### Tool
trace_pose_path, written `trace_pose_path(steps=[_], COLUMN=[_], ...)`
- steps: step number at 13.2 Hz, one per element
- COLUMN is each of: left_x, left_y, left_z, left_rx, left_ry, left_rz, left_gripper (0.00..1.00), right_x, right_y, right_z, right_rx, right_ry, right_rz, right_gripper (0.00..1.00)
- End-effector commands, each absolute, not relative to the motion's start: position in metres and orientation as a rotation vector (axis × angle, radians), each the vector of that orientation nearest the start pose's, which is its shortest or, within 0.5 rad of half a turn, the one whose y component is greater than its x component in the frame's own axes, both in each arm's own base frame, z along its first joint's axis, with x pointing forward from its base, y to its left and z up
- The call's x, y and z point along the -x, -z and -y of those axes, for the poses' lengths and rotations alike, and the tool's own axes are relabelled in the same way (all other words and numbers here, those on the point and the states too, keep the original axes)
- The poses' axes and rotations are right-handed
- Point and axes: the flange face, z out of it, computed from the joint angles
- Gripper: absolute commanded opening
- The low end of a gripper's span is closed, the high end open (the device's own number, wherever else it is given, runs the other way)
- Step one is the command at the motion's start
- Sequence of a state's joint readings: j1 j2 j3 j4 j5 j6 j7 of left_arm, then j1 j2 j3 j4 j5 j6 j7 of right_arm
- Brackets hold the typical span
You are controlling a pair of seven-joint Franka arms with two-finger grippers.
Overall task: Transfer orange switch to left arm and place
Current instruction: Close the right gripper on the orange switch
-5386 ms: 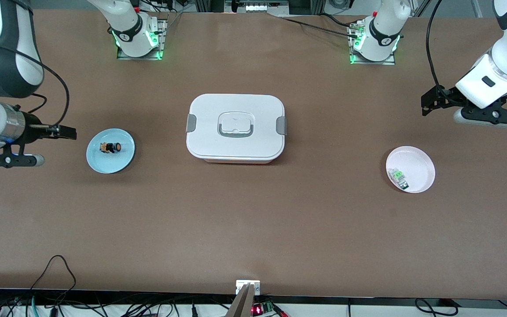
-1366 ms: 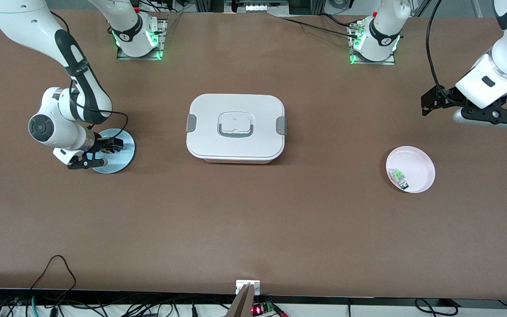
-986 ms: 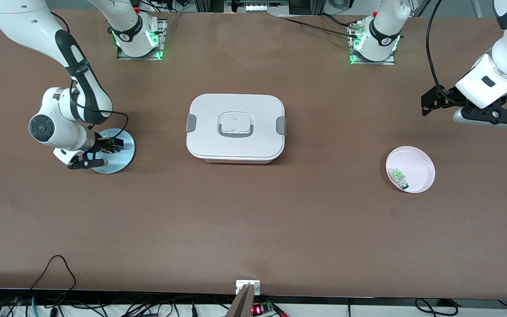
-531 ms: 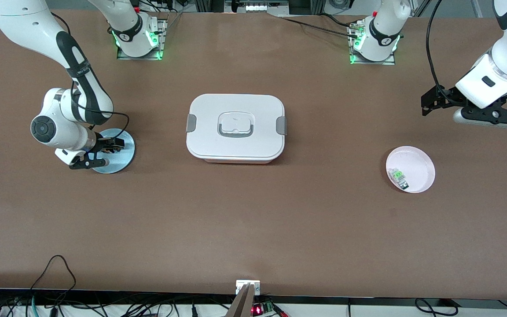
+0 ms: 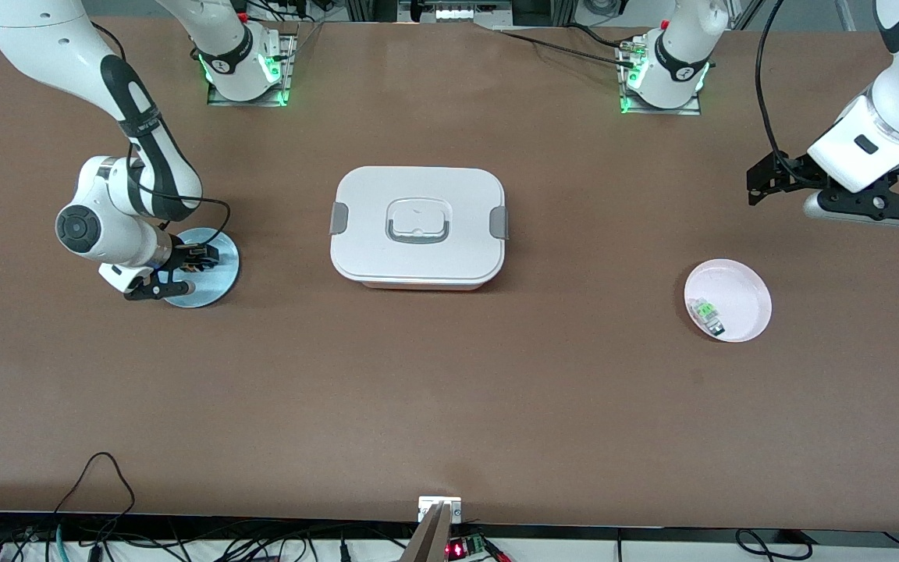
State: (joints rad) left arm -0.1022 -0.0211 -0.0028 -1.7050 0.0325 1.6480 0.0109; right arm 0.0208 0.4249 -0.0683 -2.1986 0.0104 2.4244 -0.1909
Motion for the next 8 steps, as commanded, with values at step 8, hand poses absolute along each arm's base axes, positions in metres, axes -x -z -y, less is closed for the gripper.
trace_pose_path(steps=[8], left_x=[-0.545], left_y=[-0.585], left_z=[0.054], left_rx=[3.106], left_ry=[-0.055], left_rz=[-0.182], left_gripper=[1.00], right_x=[-0.548], right_y=[-0.243], right_z=[-0.004], right_rx=[3.069], right_ry=[-0.269], right_rz=[0.394], right_gripper=[0.40])
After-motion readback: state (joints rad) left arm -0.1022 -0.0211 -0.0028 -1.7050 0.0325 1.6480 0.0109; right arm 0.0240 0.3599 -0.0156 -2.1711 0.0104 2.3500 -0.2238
